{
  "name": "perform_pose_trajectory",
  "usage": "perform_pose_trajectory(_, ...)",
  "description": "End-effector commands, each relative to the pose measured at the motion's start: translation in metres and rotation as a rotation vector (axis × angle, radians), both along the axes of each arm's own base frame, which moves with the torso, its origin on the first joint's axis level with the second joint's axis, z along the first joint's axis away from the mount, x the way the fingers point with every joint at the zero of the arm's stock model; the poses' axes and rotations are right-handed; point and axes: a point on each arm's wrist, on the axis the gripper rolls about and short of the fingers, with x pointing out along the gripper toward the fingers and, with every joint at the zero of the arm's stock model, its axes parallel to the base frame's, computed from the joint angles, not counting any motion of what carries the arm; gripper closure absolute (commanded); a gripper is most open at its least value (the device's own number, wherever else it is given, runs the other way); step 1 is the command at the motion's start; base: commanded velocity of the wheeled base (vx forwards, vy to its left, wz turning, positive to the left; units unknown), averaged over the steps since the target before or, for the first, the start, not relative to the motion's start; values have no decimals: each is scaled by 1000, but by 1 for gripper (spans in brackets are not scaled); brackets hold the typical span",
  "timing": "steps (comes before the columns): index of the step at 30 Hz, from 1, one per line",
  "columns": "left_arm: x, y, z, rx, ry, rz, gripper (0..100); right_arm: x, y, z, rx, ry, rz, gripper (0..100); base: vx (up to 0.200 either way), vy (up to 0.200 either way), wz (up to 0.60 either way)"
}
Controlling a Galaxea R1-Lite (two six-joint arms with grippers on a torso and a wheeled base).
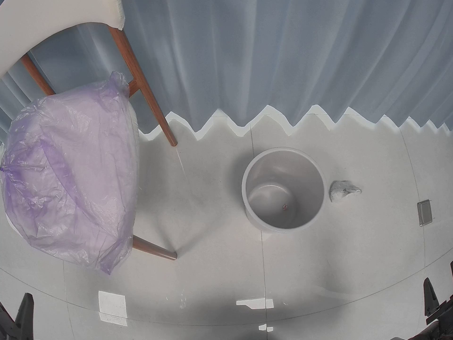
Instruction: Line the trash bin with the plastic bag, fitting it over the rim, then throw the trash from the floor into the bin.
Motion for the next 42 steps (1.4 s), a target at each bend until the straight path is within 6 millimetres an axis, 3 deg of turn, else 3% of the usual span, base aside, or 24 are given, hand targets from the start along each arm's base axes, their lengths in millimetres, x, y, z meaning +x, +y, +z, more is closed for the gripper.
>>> perform_pose_trajectory(1,57,-6,81,14,253,-215,0,0,0,-4,0,-1,0,0,0,0,0)
perform_pose_trajectory(4,90,-8,104,28,299,-205,0,0,0,-4,0,-1,0,0,0,0,0)
perform_pose_trajectory(8,125,-11,121,92,320,-158,0,0,0,-4,0,-1,0,0,0,0,0)
perform_pose_trajectory(9,138,-16,127,124,322,-159,0,0,0,-4,0,-1,0,0,0,0,0)
perform_pose_trajectory(14,164,-39,140,173,331,-164,0,0,0,-4,0,-1,0,0,0,0,0)
perform_pose_trajectory(16,179,-69,145,196,353,-145,0,0,0,-4,0,-1,0,0,0,0,0)
perform_pose_trajectory(22,187,-114,128,319,405,-15,0,0,0,-4,0,-1,0,0,0,0,0)
perform_pose_trajectory(28,198,-121,119,594,360,235,0,0,0,-4,0,-1,0,0,0,0,0)
perform_pose_trajectory(36,206,-154,97,705,399,405,0,0,0,-4,0,-1,0,0,0,0,0)
perform_pose_trajectory(42,214,-164,83,743,427,430,0,0,0,-4,0,-1,0,0,0,0,0)
